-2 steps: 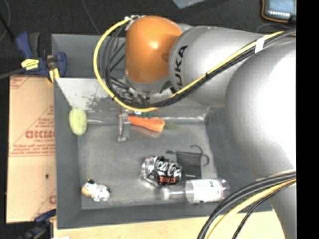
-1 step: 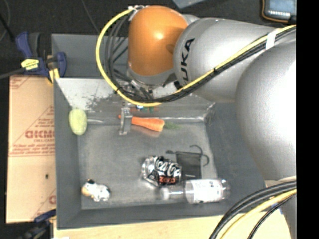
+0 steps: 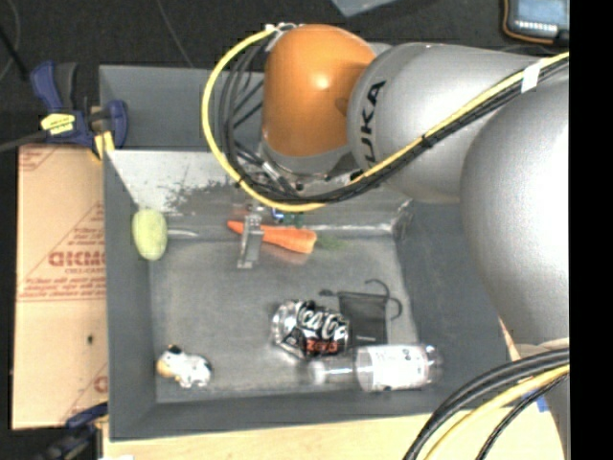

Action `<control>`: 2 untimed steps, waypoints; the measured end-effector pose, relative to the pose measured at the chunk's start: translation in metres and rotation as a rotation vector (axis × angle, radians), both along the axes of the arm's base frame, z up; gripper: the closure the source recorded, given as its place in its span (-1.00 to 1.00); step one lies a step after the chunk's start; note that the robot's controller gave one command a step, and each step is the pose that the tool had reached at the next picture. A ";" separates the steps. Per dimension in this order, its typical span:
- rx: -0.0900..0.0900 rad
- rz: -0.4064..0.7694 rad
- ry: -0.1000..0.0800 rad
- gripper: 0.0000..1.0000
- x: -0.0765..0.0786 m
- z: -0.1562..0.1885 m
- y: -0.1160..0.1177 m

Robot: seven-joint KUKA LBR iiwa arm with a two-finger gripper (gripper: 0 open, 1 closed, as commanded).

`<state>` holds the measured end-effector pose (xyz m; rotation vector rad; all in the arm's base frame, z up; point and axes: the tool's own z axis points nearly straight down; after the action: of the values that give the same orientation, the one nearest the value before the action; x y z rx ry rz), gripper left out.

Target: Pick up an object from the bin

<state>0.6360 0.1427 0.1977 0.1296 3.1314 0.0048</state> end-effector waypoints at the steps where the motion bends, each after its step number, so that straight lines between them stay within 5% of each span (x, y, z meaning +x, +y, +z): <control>1: -0.003 0.237 -0.006 -1.00 0.001 -0.012 -0.009; 2: 0.000 0.137 -0.005 -1.00 0.006 -0.029 -0.042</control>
Offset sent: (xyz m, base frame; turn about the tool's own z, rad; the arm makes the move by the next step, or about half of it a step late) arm 0.0069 -0.0533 -0.0367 -0.1155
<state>0.6418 0.1010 0.1688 -0.0849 3.1286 0.0067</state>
